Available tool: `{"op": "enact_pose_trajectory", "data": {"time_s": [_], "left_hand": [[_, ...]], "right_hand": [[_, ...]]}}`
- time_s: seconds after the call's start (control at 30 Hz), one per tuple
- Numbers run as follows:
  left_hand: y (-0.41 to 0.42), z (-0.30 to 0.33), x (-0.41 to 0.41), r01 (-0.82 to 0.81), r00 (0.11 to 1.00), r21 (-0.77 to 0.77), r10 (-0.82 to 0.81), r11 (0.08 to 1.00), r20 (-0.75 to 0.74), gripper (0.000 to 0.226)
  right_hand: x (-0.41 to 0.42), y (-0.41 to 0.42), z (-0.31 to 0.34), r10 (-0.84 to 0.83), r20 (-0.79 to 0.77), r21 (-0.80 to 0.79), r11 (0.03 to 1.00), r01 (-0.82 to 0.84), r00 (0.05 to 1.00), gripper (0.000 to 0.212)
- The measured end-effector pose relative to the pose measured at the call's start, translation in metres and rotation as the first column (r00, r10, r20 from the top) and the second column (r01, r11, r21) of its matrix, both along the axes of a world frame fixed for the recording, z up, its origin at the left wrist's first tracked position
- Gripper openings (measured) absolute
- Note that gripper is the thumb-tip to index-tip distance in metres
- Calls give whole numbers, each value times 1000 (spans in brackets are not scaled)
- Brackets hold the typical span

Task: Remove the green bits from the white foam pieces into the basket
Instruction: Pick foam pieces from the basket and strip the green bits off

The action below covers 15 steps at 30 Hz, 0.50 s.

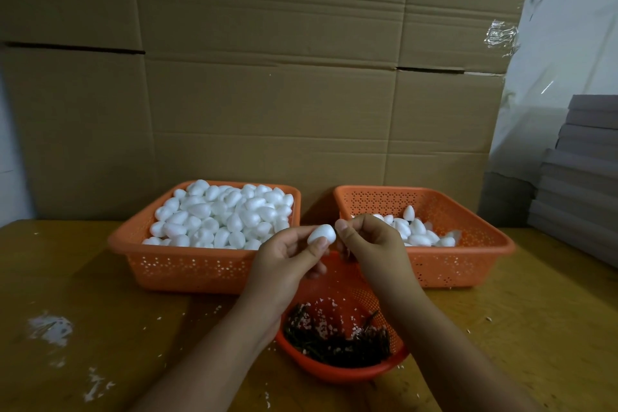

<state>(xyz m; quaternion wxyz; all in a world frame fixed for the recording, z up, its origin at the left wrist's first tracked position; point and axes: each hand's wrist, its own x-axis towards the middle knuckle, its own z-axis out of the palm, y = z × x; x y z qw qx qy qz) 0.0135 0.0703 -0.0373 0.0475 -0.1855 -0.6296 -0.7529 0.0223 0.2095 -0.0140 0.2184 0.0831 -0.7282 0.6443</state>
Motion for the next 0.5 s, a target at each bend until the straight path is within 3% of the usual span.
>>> {"op": "enact_pose_trajectory", "data": {"time_s": [0.5], "left_hand": [[-2, 6, 3, 19, 998, 25, -20, 999, 61, 15]], "right_hand": [[5, -1, 10, 63, 62, -115, 992, -55, 996, 20]]}}
